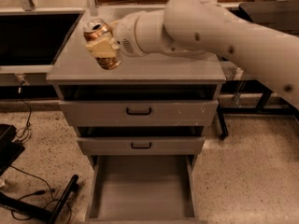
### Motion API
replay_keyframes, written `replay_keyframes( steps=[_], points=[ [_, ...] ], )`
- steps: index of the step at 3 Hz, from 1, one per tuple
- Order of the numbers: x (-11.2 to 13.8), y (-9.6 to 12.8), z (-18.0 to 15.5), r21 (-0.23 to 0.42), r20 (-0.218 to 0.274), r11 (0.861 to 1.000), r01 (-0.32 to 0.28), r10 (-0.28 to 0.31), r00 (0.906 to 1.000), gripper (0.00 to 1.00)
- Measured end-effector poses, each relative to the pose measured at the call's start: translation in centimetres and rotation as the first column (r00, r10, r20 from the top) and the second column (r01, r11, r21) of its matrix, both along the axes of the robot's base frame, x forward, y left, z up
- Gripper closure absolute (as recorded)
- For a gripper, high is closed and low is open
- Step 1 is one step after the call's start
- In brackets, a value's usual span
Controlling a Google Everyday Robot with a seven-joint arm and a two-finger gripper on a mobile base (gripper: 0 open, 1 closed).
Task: Place orange can into bottom drawer
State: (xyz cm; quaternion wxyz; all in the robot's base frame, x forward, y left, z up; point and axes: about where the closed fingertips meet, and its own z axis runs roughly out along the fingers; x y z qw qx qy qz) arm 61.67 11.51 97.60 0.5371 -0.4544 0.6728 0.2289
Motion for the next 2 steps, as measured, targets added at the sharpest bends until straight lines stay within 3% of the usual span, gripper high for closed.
replay_keyframes(
  steps=[1, 2],
  points=[
    [-6.1, -0.7, -3.9, 0.003, -0.053, 1.0, -0.011, 0.011, 0.9985, 1.0],
    [-9.8, -1.0, -11.2, 0.06, -0.151, 0.998, -0.018, 0.027, 0.9882, 1.0]
  ],
)
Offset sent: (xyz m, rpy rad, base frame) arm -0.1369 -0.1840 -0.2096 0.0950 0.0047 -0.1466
